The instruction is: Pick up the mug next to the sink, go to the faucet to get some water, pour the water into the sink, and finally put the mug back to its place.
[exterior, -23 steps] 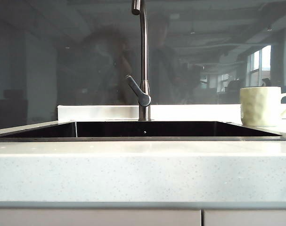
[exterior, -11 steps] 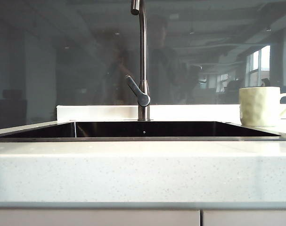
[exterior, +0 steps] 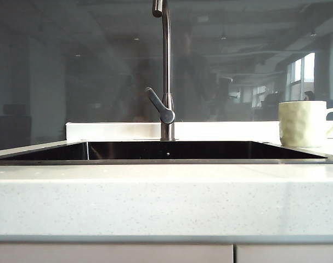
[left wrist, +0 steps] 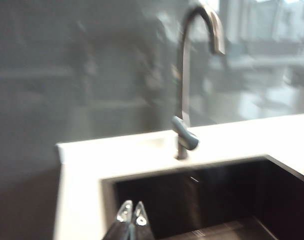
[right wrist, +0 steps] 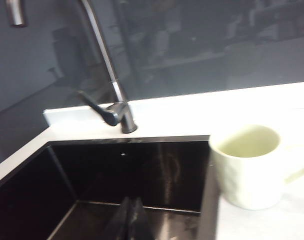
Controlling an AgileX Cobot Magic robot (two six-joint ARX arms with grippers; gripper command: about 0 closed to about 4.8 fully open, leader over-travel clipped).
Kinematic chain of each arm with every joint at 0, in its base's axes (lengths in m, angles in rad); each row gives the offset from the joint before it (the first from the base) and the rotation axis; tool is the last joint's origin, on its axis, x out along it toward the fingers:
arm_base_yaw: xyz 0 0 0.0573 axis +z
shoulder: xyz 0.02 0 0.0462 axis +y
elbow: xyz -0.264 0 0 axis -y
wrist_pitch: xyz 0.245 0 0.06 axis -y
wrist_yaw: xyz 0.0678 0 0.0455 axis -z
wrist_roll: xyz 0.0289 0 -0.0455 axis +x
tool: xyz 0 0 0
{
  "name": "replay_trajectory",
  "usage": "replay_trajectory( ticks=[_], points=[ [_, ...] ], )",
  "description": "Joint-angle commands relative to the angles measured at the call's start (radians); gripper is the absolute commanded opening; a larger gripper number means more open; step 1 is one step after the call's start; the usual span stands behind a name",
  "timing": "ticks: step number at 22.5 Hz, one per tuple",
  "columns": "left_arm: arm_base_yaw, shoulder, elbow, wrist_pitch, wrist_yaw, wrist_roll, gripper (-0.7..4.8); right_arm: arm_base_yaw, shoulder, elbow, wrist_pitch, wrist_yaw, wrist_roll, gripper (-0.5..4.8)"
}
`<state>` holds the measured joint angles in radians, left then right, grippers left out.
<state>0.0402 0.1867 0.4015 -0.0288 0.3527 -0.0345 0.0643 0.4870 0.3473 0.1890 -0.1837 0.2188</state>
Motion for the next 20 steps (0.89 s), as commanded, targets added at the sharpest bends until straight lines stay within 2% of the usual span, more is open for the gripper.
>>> replay_trajectory(
  ticks=[1,3,5,8,10,13,15,18,20],
  points=[
    [0.000,-0.186,-0.082,-0.090,-0.141,-0.008,-0.03,0.023,0.000,0.004,0.017,0.002,-0.040,-0.03],
    [0.002,-0.172,-0.085,-0.152,-0.155,-0.007,-0.03,0.022,0.007,0.001,0.021,0.009,-0.041,-0.03],
    [0.002,-0.171,-0.091,-0.146,-0.190,-0.007,-0.03,0.021,0.013,0.000,0.023,0.010,-0.041,-0.03],
    [0.002,-0.172,-0.100,-0.151,-0.309,-0.008,-0.04,0.022,0.014,-0.001,0.021,0.009,-0.041,-0.03],
    [0.002,-0.172,-0.133,-0.145,-0.353,-0.059,-0.04,0.022,0.014,-0.001,0.020,0.009,-0.041,-0.03],
    [0.002,-0.173,-0.225,-0.055,-0.293,-0.083,-0.04,0.022,0.014,-0.001,0.020,0.009,-0.042,-0.03],
    [0.002,-0.173,-0.309,0.078,-0.227,-0.107,-0.04,0.021,0.014,-0.001,0.020,0.009,-0.043,-0.03],
    [0.002,-0.172,-0.385,0.177,-0.238,-0.116,-0.04,0.021,0.014,-0.001,0.021,0.009,-0.044,-0.03],
    [0.003,-0.172,-0.391,0.135,-0.280,-0.100,-0.04,0.021,0.013,-0.001,0.020,0.009,-0.043,-0.03]
  ],
)
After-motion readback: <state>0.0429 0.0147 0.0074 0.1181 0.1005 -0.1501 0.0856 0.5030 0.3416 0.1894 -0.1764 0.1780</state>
